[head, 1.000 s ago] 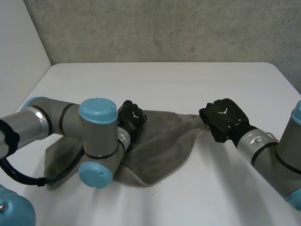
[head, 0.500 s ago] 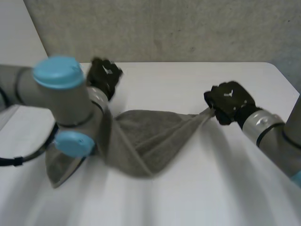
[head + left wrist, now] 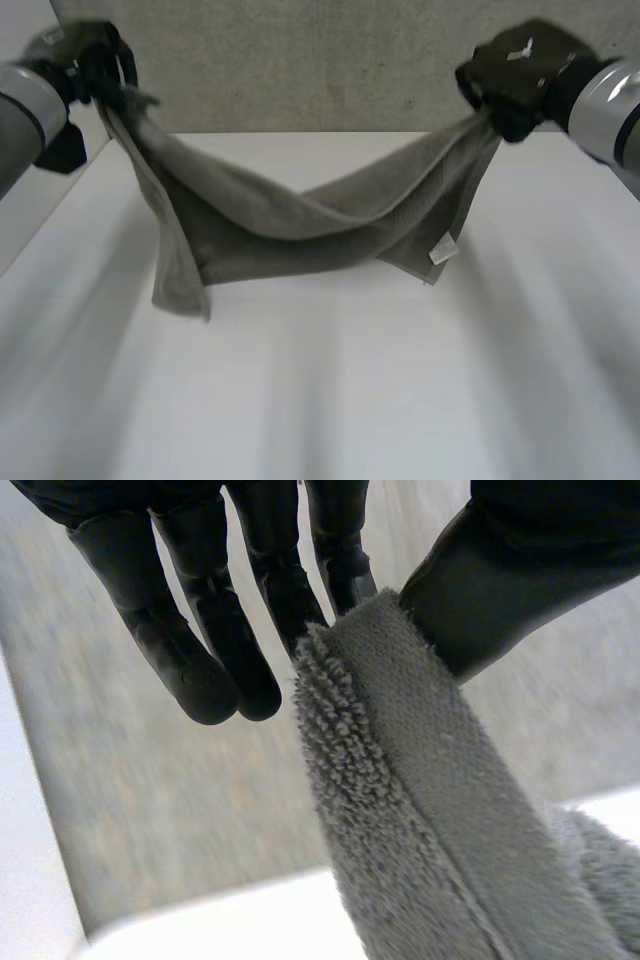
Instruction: Fold the towel.
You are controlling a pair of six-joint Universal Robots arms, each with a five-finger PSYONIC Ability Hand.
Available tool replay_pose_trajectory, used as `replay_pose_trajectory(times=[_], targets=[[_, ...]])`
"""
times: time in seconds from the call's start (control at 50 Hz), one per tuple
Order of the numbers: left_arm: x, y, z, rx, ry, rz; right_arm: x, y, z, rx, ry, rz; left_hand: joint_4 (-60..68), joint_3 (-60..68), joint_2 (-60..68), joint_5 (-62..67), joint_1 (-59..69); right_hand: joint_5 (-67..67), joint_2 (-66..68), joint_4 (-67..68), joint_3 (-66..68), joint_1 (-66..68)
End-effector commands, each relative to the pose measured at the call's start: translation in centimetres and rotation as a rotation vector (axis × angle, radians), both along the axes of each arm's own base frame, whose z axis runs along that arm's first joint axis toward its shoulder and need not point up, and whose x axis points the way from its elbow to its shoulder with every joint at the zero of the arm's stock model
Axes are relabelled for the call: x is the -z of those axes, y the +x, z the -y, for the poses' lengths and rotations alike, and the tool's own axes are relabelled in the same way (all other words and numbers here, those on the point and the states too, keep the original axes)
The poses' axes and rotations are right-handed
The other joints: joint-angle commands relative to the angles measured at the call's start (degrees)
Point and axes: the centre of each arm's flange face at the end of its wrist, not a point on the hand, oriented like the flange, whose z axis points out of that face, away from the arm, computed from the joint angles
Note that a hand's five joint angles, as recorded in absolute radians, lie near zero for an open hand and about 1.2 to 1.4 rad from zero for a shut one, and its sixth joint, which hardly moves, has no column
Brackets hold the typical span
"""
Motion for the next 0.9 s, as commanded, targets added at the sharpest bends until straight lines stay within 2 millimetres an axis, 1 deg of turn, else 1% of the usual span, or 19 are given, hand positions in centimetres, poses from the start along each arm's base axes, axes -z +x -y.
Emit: replay_pose_trajectory(times=[0.02, 0.16, 0.22, 0.26, 0.3, 0.32, 0.34, 0.36, 0.38, 0.4, 0.44, 0.5, 0.54, 0.6, 0.66, 0.7, 0.72, 0.76, 0.9], targets=[[6.3, -0.2, 0.0, 0.051, 0.255, 0.055, 4.3, 0.4, 0.6, -0.023, 0.106, -0.164, -7.12, -8.6, -6.28, -15.37, -3.51, 3.63, 6.03, 3.13, 3.05, 3.12], [7.4, -0.5, 1.1, 0.066, 0.24, 0.128, 5.1, 1.2, 2.8, 0.013, 0.054, -0.2, -7.12, -8.6, -6.28, -15.37, -3.51, 3.63, 6.03, 3.13, 3.05, 3.12], [5.0, -1.1, 1.9, 0.076, 0.115, 0.155, 3.0, 3.1, 4.0, 0.022, -0.089, -0.13, -7.12, -8.6, -6.28, -15.37, -3.51, 3.63, 6.03, 3.13, 3.05, 3.12], [1.4, -2.2, 2.5, 0.09, -0.082, 0.126, 0.0, 6.5, 4.4, -0.019, -0.32, 0.052, -7.12, -8.6, -6.28, -15.37, -3.51, 3.63, 6.03, 3.13, 3.05, 3.12], [-0.4, -2.7, 2.6, 0.099, -0.194, 0.097, -1.3, 7.2, 4.5, -0.024, -0.41, 0.165, -7.12, -8.6, -6.28, -15.37, -3.51, 3.63, 6.03, 3.13, 3.05, 3.12], [-3.5, -2.8, 1.9, 0.111, -0.33, 0.058, -3.6, 6.8, 4.4, -0.016, -0.512, 0.282, -7.12, -8.6, -6.28, -15.37, -3.51, 3.63, 6.03, 3.13, 3.05, 3.12], [-3.5, -2.8, 1.9, 0.112, -0.332, 0.058, -3.6, 6.7, 4.4, -0.016, -0.513, 0.283, -7.12, -8.6, -6.28, -15.37, -3.51, 3.63, 6.03, 3.13, 3.05, 3.12], [-6.2, -2.6, 1.2, 0.127, -0.438, 0.011, -6.8, 5.7, 3.5, -0.012, -0.617, 0.39, -7.12, -8.6, -6.28, -15.37, -3.51, 3.63, 6.03, 3.13, 3.05, 3.12], [-6.2, -2.6, 1.1, 0.127, -0.439, 0.011, -6.9, 5.7, 3.5, -0.012, -0.618, 0.391, -7.12, -8.6, -6.28, -15.37, -3.51, 3.63, 6.03, 3.13, 3.05, 3.12], [-8.1, -2.5, 0.4, 0.159, -0.515, -0.039, -9.0, 4.4, 2.7, 0.004, -0.668, 0.451, -7.12, -8.6, -6.28, -15.37, -3.51, 3.63, 6.03, 3.13, 3.05, 3.12], [-9.1, -2.4, 0.1, 0.189, -0.551, -0.088, -9.4, 3.7, 2.4, 0.017, -0.661, 0.463, -7.12, -8.6, -6.28, -15.37, -3.51, 3.63, 6.03, 3.13, 3.05, 3.12], [-9.4, -2.1, 0.2, 0.234, -0.561, -0.142, -6.9, 4.2, 3.1, 0.021, -0.559, 0.412, -7.12, -8.6, -6.28, -15.37, -3.51, 3.63, 6.03, 3.13, 3.05, 3.12], [-7.7, -2.0, 0.6, 0.237, -0.497, -0.133, -4.3, 4.4, 2.9, 0.013, -0.416, 0.328, -7.12, -8.6, -6.28, -15.37, -3.51, 3.63, 6.03, 3.13, 3.05, 3.12], [-5.9, -2.0, 0.8, 0.233, -0.444, -0.111, -2.9, 4.4, 2.6, 0.006, -0.341, 0.275, -7.12, -8.6, -6.28, -15.37, -3.51, 3.63, 6.03, 3.13, 3.05, 3.12], [-2.3, -2.0, 0.9, 0.229, -0.362, -0.034, 0.5, 4.5, 2.4, -0.005, -0.202, 0.162, -7.12, -8.6, -6.28, -15.37, -3.51, 3.63, 6.03, 3.13, 3.05, 3.12], [1.7, -1.7, 0.7, 0.248, -0.284, 0.08, 4.0, 4.1, 2.3, -0.002, -0.1, 0.043, -7.12, -8.6, -6.28, -15.37, -3.51, 3.63, 6.03, 3.13, 3.05, 3.12], [1.7, -1.7, 0.7, 0.248, -0.284, 0.08, 4.0, 4.1, 2.3, -0.001, -0.099, 0.042, -7.12, -8.6, -6.28, -15.37, -3.51, 3.63, 6.03, 3.13, 3.05, 3.12], [6.3, -0.5, 0.3, 0.27, -0.193, 0.19, 7.3, 3.5, 1.7, -0.004, -0.019, -0.068, -7.12, -8.6, -6.28, -15.37, -3.51, 3.63, 6.03, 3.13, 3.05, 3.12], [13.1, 0.9, -2.6, 0.352, -0.032, 0.32, 13.1, 1.0, 0.4, 0.009, 0.141, -0.214, -7.12, -8.6, -6.28, -15.37, -3.51, 3.63, 6.03, 3.13, 3.05, 3.12]])
